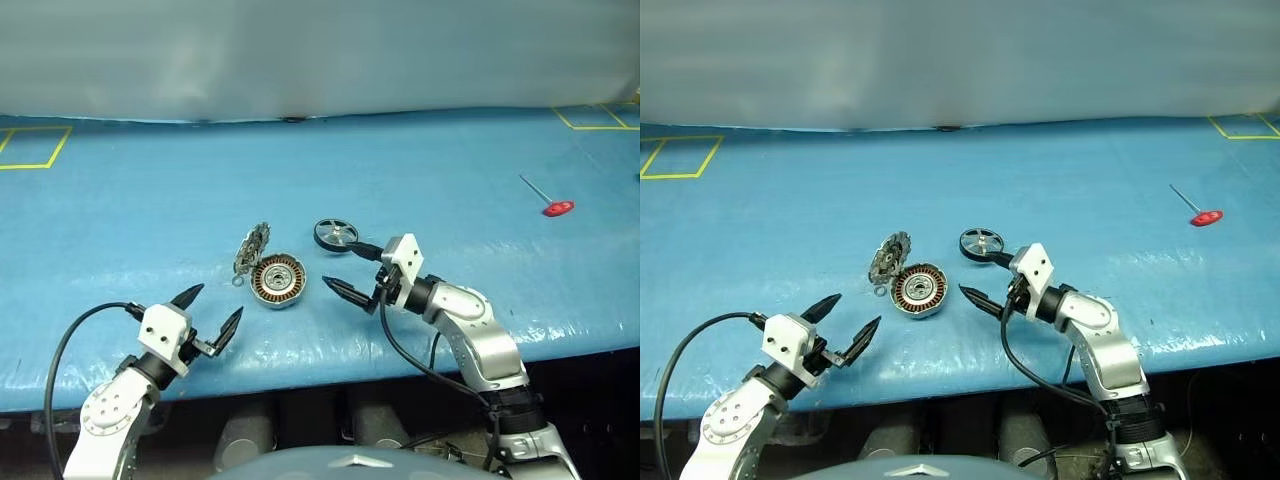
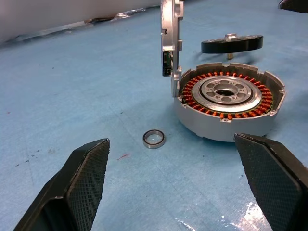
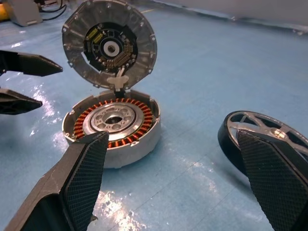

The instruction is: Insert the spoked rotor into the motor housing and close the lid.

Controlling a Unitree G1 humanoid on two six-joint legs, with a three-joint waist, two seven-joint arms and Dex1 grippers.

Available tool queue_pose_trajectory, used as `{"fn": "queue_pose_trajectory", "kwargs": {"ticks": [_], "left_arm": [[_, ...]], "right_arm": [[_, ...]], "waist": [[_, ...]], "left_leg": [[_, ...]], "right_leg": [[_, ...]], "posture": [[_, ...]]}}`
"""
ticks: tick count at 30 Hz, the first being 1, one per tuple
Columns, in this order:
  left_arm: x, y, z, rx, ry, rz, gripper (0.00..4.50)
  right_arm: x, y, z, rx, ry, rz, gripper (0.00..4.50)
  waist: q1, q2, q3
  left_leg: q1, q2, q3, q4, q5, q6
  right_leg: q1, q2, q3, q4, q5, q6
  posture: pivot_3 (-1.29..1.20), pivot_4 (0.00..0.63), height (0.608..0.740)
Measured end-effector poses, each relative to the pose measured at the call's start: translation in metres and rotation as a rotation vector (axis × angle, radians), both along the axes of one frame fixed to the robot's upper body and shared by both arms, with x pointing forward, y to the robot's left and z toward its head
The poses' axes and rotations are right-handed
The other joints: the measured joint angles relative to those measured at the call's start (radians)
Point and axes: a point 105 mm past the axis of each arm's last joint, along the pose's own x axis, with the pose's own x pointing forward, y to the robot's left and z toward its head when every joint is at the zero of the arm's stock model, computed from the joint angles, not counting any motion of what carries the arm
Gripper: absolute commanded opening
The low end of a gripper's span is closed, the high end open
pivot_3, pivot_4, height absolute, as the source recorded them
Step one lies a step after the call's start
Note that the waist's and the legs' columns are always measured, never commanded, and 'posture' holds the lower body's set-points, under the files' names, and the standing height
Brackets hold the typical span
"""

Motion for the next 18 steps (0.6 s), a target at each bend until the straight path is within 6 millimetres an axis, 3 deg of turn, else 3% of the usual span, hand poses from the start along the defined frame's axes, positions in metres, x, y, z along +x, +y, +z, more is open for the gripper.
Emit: {"fn": "queue_pose_trajectory", "kwargs": {"ticks": [5,18], "left_arm": [[0.007,0.006,-0.004,0.006,0.004,-0.014,4.5],[0.049,0.023,-0.009,0.024,0.067,-0.095,4.5]], "right_arm": [[-0.008,-0.001,-0.017,-0.006,0.06,0.003,3.27],[-0.008,-0.002,-0.022,-0.028,0.061,-0.055,3.27]], "waist": [[0.0,0.0,0.0],[0.002,-0.001,-0.001]], "left_leg": [[0.0,0.0,0.0,0.0,0.0,0.0],[0.0,0.0,0.0,0.002,0.0,0.0]], "right_leg": [[0.0,0.0,0.0,0.0,0.0,0.0],[0.001,0.0,0.0,0.001,0.004,0.006]], "posture": [[0.0,0.15,0.74],[0.0,0.15,0.74]]}}
